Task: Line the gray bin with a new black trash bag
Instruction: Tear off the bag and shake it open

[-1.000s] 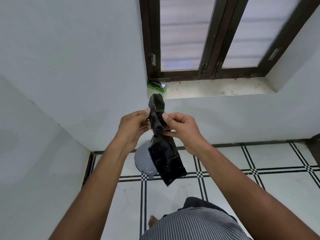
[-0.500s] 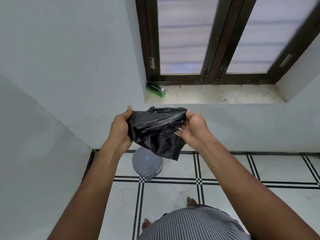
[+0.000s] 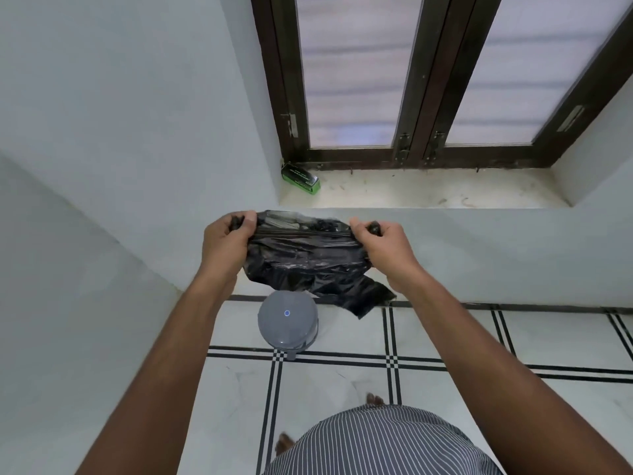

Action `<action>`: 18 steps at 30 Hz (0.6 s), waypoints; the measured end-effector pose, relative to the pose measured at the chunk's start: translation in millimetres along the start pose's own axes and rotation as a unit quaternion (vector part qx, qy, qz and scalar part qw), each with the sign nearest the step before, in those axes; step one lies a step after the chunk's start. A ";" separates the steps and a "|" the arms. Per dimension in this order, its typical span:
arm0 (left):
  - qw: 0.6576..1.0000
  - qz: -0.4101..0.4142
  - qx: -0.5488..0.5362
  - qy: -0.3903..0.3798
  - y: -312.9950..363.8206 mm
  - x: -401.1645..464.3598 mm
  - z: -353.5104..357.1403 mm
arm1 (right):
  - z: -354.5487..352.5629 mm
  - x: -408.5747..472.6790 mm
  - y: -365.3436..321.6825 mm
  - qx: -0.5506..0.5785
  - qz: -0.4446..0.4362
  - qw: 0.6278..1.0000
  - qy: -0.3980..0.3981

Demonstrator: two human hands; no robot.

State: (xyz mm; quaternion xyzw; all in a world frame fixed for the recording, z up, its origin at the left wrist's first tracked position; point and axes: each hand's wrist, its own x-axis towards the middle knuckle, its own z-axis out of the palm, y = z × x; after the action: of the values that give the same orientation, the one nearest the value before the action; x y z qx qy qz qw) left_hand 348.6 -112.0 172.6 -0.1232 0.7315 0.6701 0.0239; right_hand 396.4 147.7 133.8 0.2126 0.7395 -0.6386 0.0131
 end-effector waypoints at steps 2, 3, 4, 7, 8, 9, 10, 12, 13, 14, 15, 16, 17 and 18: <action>1.000 0.006 -0.019 0.002 2.3 1.2 -3.6 | 0.3 9.4 4.3 0.049 0.054 0.996 0.050; 1.000 0.007 -0.013 -0.012 2.9 1.7 -7.0 | -0.9 14.4 5.5 0.079 0.081 0.991 0.072; 0.999 0.008 0.012 -0.033 2.9 1.4 -10.4 | -1.2 16.0 4.1 0.102 0.094 0.986 0.092; 0.988 0.016 0.131 -0.076 1.9 -0.6 -16.8 | 1.1 11.3 1.0 -0.031 0.060 0.993 0.100; 0.986 0.018 0.143 -0.080 2.6 -1.5 -17.3 | 2.9 5.1 -1.6 -0.146 0.030 0.985 0.088; 0.986 0.016 0.143 -0.089 4.2 -2.9 -17.0 | 5.9 -0.4 -2.8 -0.241 -0.007 0.967 0.079; 0.985 0.018 0.138 -0.104 6.0 -4.7 -16.0 | 10.0 -8.2 -6.6 -0.281 -0.057 0.956 0.069; 0.982 0.031 0.133 -0.133 8.7 -6.3 -11.8 | 18.7 -19.6 -17.2 -0.246 -0.140 0.959 -0.003; 0.980 0.039 0.130 -0.145 9.7 -7.2 -9.9 | 25.3 -24.1 -22.6 -0.213 -0.148 0.964 -0.060; 0.979 0.047 0.127 -0.153 11.3 -8.5 -7.9 | 31.4 -26.5 -25.9 -0.201 -0.144 0.964 -0.103; 0.979 0.051 0.119 -0.159 13.2 -10.1 -5.8 | 37.6 -25.2 -26.5 -0.202 -0.147 0.959 -0.130; 0.979 0.056 0.114 -0.162 15.0 -11.8 -4.8 | 42.6 -23.6 -26.5 -0.224 -0.162 0.951 -0.136; 0.978 0.061 0.114 -0.164 16.6 -12.9 -5.0 | 47.0 -19.7 -24.1 -0.230 -0.179 0.948 -0.129; 0.976 0.066 0.124 -0.167 17.9 -13.8 -6.7 | 49.2 -18.8 -24.1 -0.199 -0.184 0.954 -0.130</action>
State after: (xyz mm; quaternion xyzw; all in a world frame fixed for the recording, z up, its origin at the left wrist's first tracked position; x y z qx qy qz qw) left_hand 359.0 -115.3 193.4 0.0428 0.8014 0.5852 0.1162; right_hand 393.1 93.1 152.9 -0.0184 0.8695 -0.4924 0.0334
